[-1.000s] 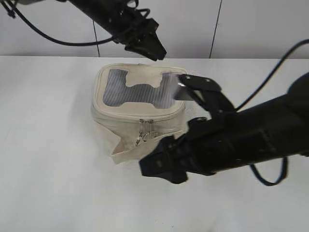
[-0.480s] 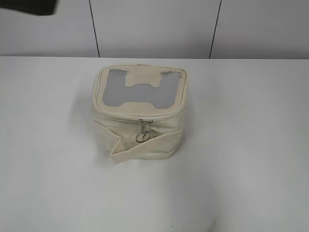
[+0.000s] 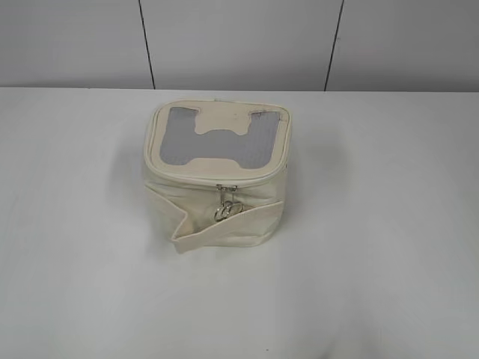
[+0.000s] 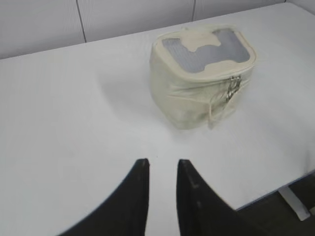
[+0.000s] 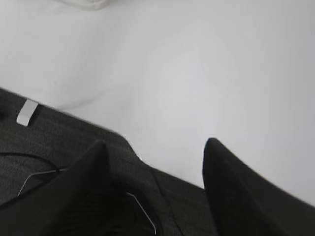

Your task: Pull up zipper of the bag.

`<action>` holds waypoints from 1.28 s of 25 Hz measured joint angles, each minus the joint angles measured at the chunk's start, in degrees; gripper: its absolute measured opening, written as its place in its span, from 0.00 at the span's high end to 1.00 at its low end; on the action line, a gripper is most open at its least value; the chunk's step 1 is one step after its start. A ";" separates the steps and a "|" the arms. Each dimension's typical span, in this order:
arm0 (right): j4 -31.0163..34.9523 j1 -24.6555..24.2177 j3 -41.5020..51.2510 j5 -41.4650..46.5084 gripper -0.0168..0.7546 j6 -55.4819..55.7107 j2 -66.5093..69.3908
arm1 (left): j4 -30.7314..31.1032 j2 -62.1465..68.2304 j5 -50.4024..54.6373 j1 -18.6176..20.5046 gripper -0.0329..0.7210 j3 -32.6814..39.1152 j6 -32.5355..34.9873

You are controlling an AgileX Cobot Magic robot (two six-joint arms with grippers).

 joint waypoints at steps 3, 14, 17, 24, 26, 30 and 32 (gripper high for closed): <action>-0.68 0.00 0.11 0.12 0.36 0.68 -4.01 | 1.31 -7.10 4.25 0.00 0.69 2.94 -0.25; -1.87 0.00 1.74 -2.58 0.32 0.75 -10.74 | 1.24 -7.84 -0.15 0.96 0.46 6.40 -0.63; -1.87 0.00 1.80 -2.94 0.32 0.48 -10.74 | 1.24 -7.91 -0.66 0.96 0.46 6.46 -0.63; -1.99 0.00 1.80 -3.10 0.32 0.35 -10.74 | 1.22 -7.91 -0.79 0.96 0.46 6.46 -0.63; -1.99 0.00 1.80 -3.10 0.32 0.29 -10.74 | 1.22 -7.91 -0.79 1.04 0.47 6.46 -0.63; -1.94 -2.17 1.80 -3.10 0.32 0.29 -10.78 | 1.11 -7.91 -0.79 6.41 0.49 6.46 -0.63; -1.88 -5.46 1.80 -3.15 0.32 0.29 -11.18 | 1.11 -7.91 -0.84 12.44 0.51 6.46 -0.63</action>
